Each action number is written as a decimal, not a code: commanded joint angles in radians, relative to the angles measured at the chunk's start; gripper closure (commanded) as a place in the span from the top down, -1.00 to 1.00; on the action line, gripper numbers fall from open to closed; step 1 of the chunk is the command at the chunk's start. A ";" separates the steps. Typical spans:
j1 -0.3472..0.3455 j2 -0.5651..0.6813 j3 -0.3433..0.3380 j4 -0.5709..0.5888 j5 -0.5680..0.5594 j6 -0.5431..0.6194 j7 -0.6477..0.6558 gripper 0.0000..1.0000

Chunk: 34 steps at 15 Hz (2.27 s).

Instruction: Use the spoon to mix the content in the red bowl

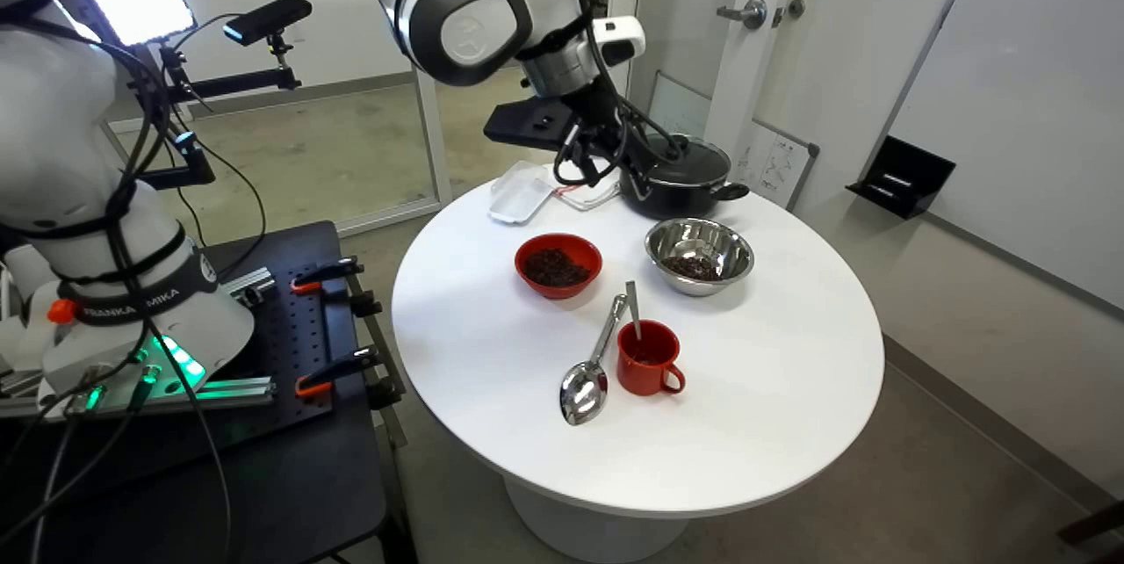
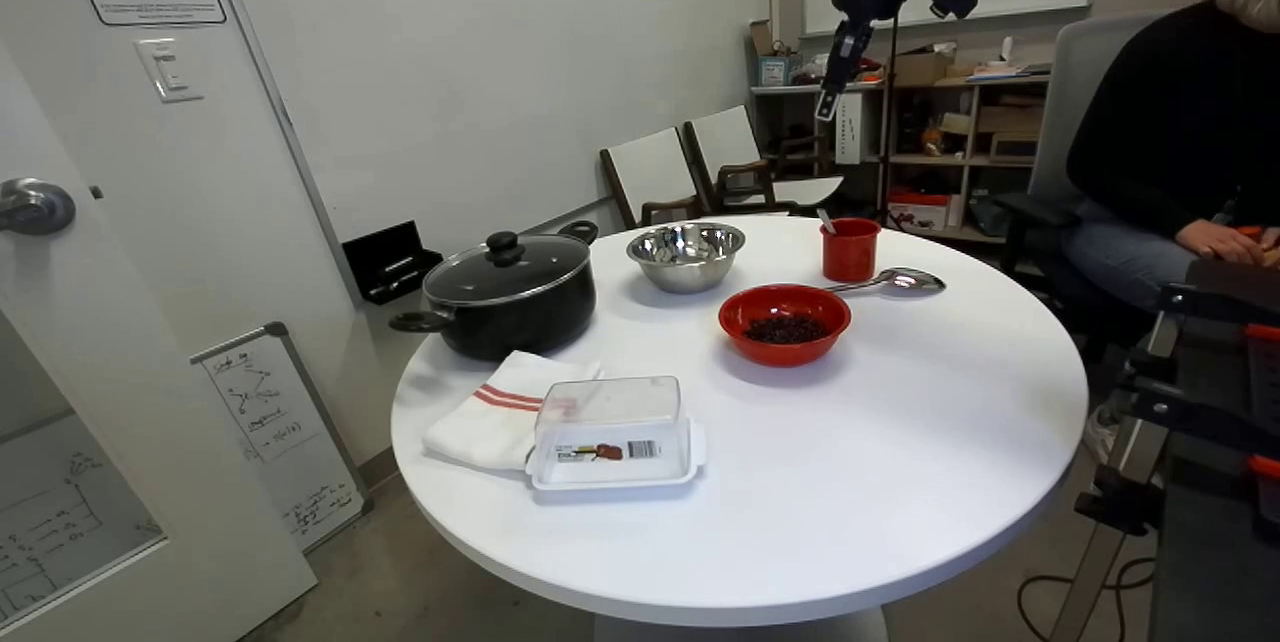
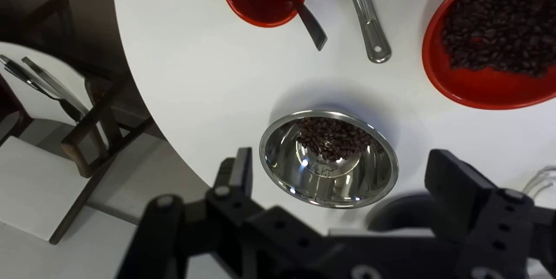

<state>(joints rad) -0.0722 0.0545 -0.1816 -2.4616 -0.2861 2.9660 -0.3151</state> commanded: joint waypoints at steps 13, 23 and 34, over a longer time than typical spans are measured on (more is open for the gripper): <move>0.082 0.029 -0.035 0.068 -0.271 -0.102 0.683 1.00; 0.121 0.020 0.012 0.079 -0.750 -0.400 1.182 1.00; 0.101 0.154 0.075 0.119 -0.812 -0.429 1.289 1.00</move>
<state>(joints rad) 0.0446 0.1613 -0.1156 -2.3775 -1.0644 2.5667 0.9367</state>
